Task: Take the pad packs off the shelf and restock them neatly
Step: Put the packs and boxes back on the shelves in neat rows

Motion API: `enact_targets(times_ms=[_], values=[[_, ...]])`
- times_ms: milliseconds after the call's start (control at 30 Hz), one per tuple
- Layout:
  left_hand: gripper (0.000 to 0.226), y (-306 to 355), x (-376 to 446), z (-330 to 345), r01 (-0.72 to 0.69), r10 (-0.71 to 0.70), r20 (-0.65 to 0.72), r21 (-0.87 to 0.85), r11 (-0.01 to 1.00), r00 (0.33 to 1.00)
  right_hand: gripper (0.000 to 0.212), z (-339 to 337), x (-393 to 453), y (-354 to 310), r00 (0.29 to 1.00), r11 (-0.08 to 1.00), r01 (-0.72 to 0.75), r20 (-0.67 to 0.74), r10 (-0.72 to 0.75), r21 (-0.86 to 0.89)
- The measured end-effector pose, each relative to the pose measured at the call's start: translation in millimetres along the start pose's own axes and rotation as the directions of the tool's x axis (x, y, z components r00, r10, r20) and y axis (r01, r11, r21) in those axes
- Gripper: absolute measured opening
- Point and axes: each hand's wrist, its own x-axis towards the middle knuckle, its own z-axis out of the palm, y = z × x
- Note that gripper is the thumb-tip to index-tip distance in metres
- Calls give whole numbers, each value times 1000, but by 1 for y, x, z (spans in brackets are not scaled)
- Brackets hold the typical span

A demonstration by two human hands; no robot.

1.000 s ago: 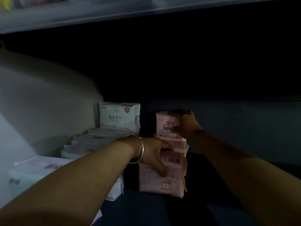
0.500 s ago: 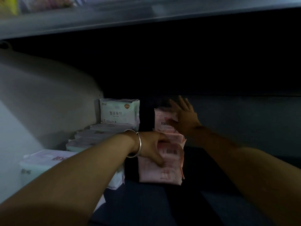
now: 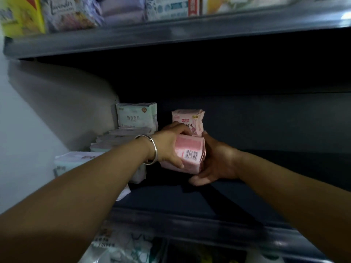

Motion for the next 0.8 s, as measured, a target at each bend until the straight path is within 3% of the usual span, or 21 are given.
enact_targets(times_ms=[67, 167, 267, 367, 433, 533, 800], values=[[81, 4, -4, 2, -23, 23, -13, -2, 1000, 1000, 62, 5, -6, 2, 999, 993, 49, 8, -50, 107], [58, 2, -13, -1, 7, -8, -8, -195, 981, 1000, 45, 9, -9, 5, 982, 985, 172, -79, -170, 27], [59, -6, -19, -4, 133, -172, -75, -372, 919, 982, 59, 8, -11, 5, 949, 958, 286, -148, -278, 34], [69, -19, -21, -2, 366, -381, 37, -383, 848, 924, 58, 6, -15, 2, 922, 928, 370, -142, -360, 48], [54, -21, -23, 2, 459, -425, 173, -376, 805, 888, 54, 7, -16, 2, 907, 915, 404, -117, -404, -24], [36, -19, -24, 10, 474, -418, 229, -506, 721, 879, 52, 5, -13, 3, 905, 906, 411, -77, -419, -104], [43, -32, -14, 31, 443, -427, 151, -488, 752, 891, 63, -2, 3, 3, 916, 893, 354, -91, -391, -277]])
